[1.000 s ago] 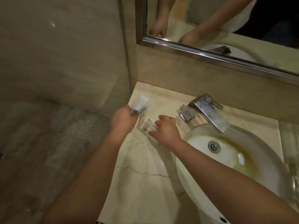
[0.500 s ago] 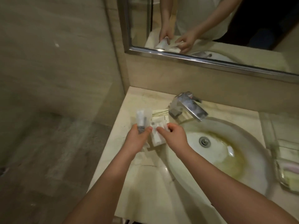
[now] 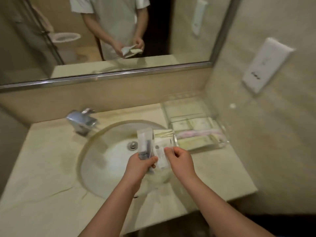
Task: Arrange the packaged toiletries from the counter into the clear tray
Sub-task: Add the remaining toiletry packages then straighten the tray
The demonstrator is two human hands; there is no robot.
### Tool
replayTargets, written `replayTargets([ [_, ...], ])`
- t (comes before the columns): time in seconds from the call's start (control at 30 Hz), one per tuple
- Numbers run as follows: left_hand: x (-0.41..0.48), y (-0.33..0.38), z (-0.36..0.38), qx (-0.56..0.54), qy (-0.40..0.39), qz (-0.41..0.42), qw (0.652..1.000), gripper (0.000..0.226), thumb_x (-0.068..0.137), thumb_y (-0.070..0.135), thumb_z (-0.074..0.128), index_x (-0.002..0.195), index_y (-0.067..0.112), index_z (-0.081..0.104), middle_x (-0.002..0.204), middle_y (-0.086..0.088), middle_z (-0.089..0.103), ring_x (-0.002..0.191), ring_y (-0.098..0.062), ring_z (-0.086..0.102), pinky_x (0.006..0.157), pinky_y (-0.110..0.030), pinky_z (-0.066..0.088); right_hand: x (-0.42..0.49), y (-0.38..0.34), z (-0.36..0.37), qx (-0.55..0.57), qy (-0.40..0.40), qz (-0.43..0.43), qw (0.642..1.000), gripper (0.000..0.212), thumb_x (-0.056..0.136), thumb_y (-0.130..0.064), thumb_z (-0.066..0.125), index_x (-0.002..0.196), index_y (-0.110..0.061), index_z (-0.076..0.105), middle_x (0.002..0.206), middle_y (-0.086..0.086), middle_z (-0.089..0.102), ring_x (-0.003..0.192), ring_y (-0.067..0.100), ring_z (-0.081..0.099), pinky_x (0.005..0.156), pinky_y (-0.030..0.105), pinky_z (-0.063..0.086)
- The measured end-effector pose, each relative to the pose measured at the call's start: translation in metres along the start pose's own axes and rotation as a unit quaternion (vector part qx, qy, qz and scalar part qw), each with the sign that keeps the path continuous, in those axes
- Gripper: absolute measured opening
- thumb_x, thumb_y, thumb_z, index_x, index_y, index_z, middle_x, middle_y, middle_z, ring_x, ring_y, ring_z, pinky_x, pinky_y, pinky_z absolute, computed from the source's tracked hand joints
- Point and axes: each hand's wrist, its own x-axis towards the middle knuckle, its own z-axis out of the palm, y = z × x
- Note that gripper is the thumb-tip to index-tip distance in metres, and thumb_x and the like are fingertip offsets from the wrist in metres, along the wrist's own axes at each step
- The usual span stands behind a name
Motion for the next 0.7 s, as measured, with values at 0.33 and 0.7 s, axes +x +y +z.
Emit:
replayTargets([
  [0.33, 0.013, 0.015, 0.125, 0.012, -0.022, 0.004, 1.0, 0.009, 0.079, 0.005, 0.074, 0.079, 0.003, 0.066, 0.063, -0.009, 0.061, 0.057, -0.017, 0.057, 0.055, -0.03, 0.047, 0.021, 0.037, -0.099, 0.014, 0.139, 0.005, 0.99, 0.037, 0.09, -0.029, 0.069, 0.057, -0.024, 0.053, 0.06, -0.007, 0.051, 0.055, 0.006, 0.046, 0.055, 0.018, 0.035],
  [0.7, 0.089, 0.021, 0.121, -0.01, -0.031, -0.029, 0.999, 0.014, 0.083, 0.006, 0.073, 0.074, 0.005, 0.063, 0.062, -0.007, 0.059, 0.05, -0.01, 0.055, 0.049, -0.017, 0.045, 0.089, 0.052, -0.119, 0.088, 0.197, 0.112, 0.97, 0.05, 0.089, 0.012, 0.049, 0.118, -0.022, 0.071, 0.1, 0.0, 0.068, 0.085, 0.007, 0.065, 0.065, 0.008, 0.049],
])
